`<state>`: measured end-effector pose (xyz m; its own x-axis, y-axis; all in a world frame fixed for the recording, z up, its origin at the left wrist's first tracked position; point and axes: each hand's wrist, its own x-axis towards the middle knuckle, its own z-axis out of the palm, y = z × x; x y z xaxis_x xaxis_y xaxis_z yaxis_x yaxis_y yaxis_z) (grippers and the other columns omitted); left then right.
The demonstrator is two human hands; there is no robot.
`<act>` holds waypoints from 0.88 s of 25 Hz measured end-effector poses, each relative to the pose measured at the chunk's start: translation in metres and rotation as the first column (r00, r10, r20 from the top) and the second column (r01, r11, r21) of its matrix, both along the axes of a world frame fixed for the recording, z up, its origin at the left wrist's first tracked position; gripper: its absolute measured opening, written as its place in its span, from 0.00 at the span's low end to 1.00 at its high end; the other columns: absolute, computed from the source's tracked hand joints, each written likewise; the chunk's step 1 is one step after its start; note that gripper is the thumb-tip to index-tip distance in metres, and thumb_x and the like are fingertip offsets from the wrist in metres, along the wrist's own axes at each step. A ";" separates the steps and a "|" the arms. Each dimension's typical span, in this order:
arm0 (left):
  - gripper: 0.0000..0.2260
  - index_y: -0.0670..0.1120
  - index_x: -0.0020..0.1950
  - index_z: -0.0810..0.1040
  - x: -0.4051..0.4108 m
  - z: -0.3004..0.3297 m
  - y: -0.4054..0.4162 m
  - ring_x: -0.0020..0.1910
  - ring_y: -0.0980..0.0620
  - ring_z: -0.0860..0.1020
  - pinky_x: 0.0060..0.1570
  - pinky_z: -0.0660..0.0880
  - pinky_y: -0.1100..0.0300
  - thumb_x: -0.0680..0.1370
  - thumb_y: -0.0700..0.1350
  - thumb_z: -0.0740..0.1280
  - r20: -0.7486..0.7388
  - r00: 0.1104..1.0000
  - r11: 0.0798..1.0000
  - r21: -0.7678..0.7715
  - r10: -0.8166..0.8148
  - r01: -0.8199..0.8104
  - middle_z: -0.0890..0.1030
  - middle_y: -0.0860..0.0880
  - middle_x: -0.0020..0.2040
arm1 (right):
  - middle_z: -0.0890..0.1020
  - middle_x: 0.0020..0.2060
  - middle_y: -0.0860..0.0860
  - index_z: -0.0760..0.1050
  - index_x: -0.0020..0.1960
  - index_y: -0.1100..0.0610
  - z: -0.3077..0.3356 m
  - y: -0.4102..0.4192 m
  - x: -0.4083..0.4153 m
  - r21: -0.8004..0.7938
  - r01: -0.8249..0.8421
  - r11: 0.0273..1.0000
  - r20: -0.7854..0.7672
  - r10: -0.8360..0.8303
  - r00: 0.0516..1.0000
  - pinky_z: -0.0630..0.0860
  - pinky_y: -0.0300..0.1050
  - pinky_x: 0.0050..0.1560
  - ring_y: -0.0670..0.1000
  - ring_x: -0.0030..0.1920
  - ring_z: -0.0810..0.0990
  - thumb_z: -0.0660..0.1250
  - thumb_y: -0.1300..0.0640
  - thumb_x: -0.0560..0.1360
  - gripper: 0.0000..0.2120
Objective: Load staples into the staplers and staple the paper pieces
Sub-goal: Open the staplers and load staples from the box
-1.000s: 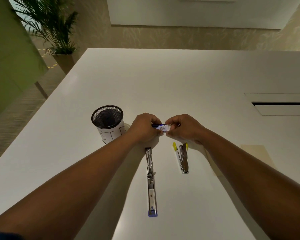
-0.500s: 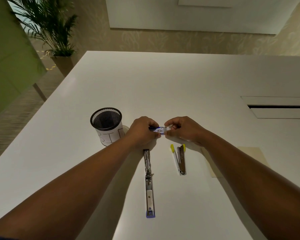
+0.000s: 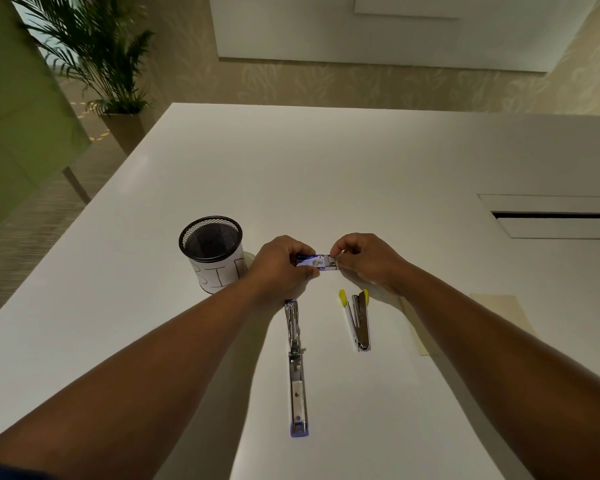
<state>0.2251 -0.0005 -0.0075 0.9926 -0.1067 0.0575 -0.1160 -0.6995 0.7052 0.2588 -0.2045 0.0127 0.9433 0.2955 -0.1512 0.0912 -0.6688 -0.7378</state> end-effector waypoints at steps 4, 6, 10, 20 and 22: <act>0.12 0.47 0.56 0.87 -0.001 0.001 0.000 0.43 0.55 0.78 0.39 0.69 0.70 0.74 0.45 0.77 0.007 1.000 1.000 -0.015 -0.004 0.004 0.83 0.51 0.47 | 0.79 0.34 0.47 0.83 0.47 0.52 0.001 0.002 0.005 -0.045 -0.011 0.999 0.010 0.011 1.000 0.69 0.44 0.38 0.47 0.34 0.72 0.70 0.56 0.77 0.03; 0.12 0.48 0.56 0.87 0.000 0.001 0.000 0.44 0.54 0.79 0.40 0.70 0.66 0.74 0.45 0.77 0.005 1.000 1.000 -0.019 -0.009 0.009 0.85 0.50 0.48 | 0.80 0.35 0.47 0.83 0.46 0.51 0.004 0.003 0.007 -0.075 -0.023 0.997 0.008 0.023 1.000 0.70 0.44 0.38 0.47 0.34 0.74 0.71 0.57 0.75 0.03; 0.12 0.48 0.57 0.87 0.001 -0.001 0.001 0.43 0.56 0.78 0.39 0.68 0.70 0.74 0.46 0.77 0.011 1.000 1.000 -0.008 -0.014 0.014 0.84 0.51 0.48 | 0.84 0.40 0.50 0.83 0.44 0.52 0.008 0.007 0.010 -0.126 -0.036 0.991 0.015 0.038 0.999 0.73 0.45 0.40 0.48 0.38 0.77 0.70 0.60 0.73 0.05; 0.14 0.47 0.58 0.87 0.001 -0.004 0.001 0.46 0.55 0.77 0.40 0.67 0.73 0.73 0.46 0.78 0.026 1.000 1.000 -0.013 -0.006 0.006 0.83 0.51 0.50 | 0.84 0.43 0.50 0.84 0.46 0.55 0.017 0.009 0.012 -0.192 -0.104 0.976 -0.001 0.106 0.994 0.75 0.45 0.44 0.48 0.41 0.78 0.69 0.63 0.73 0.06; 0.14 0.48 0.57 0.87 0.002 -0.005 0.001 0.46 0.56 0.78 0.39 0.66 0.74 0.73 0.46 0.78 0.021 1.000 1.000 -0.023 0.003 -0.003 0.84 0.50 0.51 | 0.84 0.42 0.50 0.83 0.45 0.55 0.018 0.011 0.011 -0.189 -0.106 0.976 -0.002 0.108 0.994 0.74 0.44 0.43 0.48 0.40 0.77 0.68 0.64 0.73 0.07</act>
